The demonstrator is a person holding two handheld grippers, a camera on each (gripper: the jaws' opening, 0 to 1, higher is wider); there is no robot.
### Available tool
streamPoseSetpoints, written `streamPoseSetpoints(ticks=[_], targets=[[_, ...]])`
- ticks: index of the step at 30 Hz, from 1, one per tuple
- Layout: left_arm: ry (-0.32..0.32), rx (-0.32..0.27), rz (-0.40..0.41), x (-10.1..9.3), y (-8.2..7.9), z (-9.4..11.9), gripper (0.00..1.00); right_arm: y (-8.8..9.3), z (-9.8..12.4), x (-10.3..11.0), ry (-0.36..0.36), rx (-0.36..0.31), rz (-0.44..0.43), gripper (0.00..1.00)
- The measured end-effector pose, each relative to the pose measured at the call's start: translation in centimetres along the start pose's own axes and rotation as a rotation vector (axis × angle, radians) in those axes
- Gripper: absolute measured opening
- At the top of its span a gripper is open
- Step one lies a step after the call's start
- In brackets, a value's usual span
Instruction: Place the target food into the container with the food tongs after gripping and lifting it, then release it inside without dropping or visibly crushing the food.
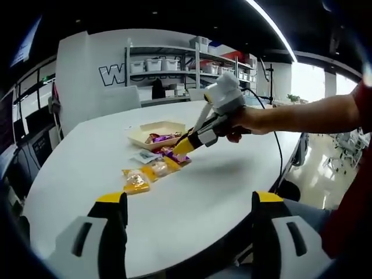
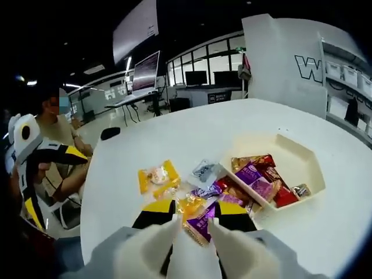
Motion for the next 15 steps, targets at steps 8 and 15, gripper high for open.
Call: streamPoseSetpoints(ticks=[8,15], targets=[[0.007,0.009,-0.004,-0.2,0.2,-0.3,0.86,0.5,0.7,-0.3,-0.016,0.034,0.002,0.21],[0.012,0.004,-0.005,-0.2,-0.1,-0.5,0.86,1.1,1.5,-0.8,-0.017,0.072,0.028,0.21]])
Point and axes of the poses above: the point that each gripper's makers call its tool centre point, and the gripper's own axes: z roughly backward along the fingers, x roughly to its left, y roughly out of its underside, the point moved 2 cm from there along z, roughly backward along the fingers, and after that the axes turned 7 degrees about y, right-handed, at the moved point
